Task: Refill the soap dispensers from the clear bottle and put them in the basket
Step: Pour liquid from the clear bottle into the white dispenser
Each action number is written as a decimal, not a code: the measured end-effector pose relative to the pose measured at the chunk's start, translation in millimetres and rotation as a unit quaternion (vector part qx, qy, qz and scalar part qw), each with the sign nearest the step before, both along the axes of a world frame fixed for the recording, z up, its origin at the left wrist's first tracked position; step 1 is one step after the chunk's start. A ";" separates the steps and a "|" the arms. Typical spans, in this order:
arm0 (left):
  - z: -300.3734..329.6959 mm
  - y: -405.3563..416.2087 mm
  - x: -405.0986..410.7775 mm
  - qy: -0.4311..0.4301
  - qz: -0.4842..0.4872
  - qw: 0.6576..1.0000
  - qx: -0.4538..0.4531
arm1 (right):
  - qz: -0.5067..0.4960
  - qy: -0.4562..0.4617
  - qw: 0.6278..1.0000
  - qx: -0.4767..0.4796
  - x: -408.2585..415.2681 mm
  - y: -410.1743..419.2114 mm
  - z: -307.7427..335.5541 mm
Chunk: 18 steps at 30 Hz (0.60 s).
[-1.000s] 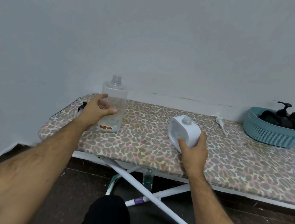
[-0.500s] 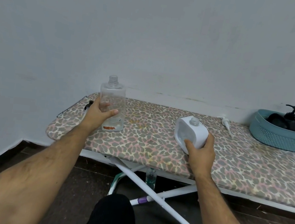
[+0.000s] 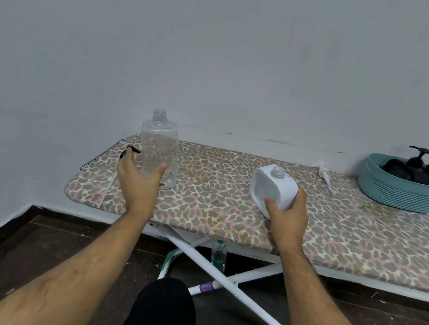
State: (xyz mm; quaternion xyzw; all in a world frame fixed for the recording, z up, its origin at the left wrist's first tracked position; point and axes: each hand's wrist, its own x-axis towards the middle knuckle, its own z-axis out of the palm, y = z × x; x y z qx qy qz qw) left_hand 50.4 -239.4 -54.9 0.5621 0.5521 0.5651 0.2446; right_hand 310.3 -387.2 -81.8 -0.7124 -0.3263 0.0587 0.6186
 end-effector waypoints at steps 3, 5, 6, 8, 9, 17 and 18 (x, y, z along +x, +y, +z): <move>-2.3 -19.6 10.6 0.001 0.021 0.999 0.033 | 0.001 0.001 1.000 0.002 0.1 0.1 -0.2; -3.0 -29.5 17.3 -0.008 0.014 0.999 0.036 | 0.002 0.002 1.000 0.002 0.1 0.3 -0.5; -3.0 -34.0 20.9 -0.008 0.005 0.999 0.035 | 0.002 0.004 1.000 0.002 -0.1 0.4 -0.7; -4.0 -41.1 29.6 0.004 -0.027 0.999 0.040 | 0.002 0.006 1.000 0.001 0.4 0.7 -1.0; -3.9 -44.3 34.8 0.008 -0.050 0.998 0.043 | 0.001 0.004 1.000 0.002 0.4 0.7 -1.0; 1.9 -53.9 98.9 -0.023 -0.325 0.944 -0.051 | 0.010 -0.001 1.000 0.006 4.7 2.2 -2.5; 1.8 -53.5 108.7 -0.025 -0.345 0.936 -0.066 | 0.012 -0.001 1.000 0.007 5.5 2.1 -3.0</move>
